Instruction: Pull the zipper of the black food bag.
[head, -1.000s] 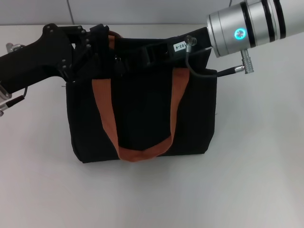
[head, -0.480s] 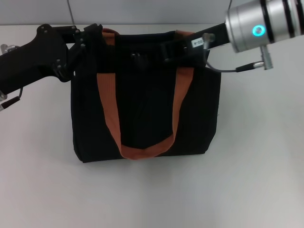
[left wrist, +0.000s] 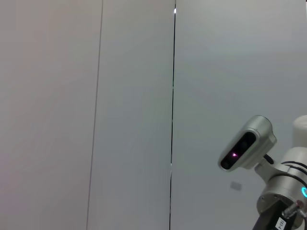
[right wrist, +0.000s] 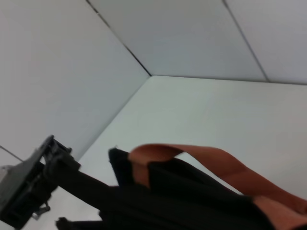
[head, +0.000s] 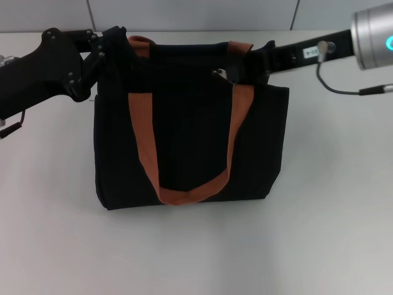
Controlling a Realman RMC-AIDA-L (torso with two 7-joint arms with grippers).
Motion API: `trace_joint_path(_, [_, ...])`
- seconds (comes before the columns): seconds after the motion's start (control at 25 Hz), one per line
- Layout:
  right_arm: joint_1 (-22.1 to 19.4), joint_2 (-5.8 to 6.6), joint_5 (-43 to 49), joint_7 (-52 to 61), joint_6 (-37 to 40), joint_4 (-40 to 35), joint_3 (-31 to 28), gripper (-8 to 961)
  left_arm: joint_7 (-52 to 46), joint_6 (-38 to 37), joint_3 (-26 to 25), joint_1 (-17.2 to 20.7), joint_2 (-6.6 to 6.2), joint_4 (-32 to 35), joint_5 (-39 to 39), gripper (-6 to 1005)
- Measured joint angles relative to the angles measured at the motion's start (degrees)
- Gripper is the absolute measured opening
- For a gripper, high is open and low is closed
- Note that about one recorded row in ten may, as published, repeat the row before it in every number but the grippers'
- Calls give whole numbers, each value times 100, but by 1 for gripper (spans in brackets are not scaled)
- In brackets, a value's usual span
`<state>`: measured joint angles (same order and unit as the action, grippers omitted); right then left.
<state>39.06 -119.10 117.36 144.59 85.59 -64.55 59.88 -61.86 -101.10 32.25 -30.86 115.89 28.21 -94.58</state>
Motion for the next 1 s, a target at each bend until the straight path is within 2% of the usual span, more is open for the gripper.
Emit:
trace_joint_path(0.28, [-273,2,-30,-21,200,-155,-370,0,-3,57,0,1,-17,0,3,27])
trace_joint_path(0.48, [-318,35,-770,-485,463,120,-716,41,-35,19,1,-5,-31,0,3,27])
trace_joint_path(0.6, [-329,140,-1470,-915,673,621,-988,71,-48,-1,1,-9,-38,0,3,27])
trace_joint_path(0.64, [-333,212,-1890,-1283,819,1045,-1201,81,-49,-4,1,-3,-39,0,3,27])
trace_joint_path(0.72, [-334,243,-2073,-1471,893,1244,-1280,102,-50,-4,1,2,-40,0,4,27])
trace_joint_path(0.76, [-328,323,-2405,-1895,1065,1654,-1363,112,-50,-5,1,3,-40,-1,3,28])
trace_joint_path(0.88, [-306,378,-2600,-2341,1268,1954,-1376,183,-56,-6,-8,6,-40,-28,3,28])
trace_joint_path(1.0, [-256,408,-2704,-3287,1838,2330,-1352,255,-90,-4,-37,9,-41,-65,3,28])
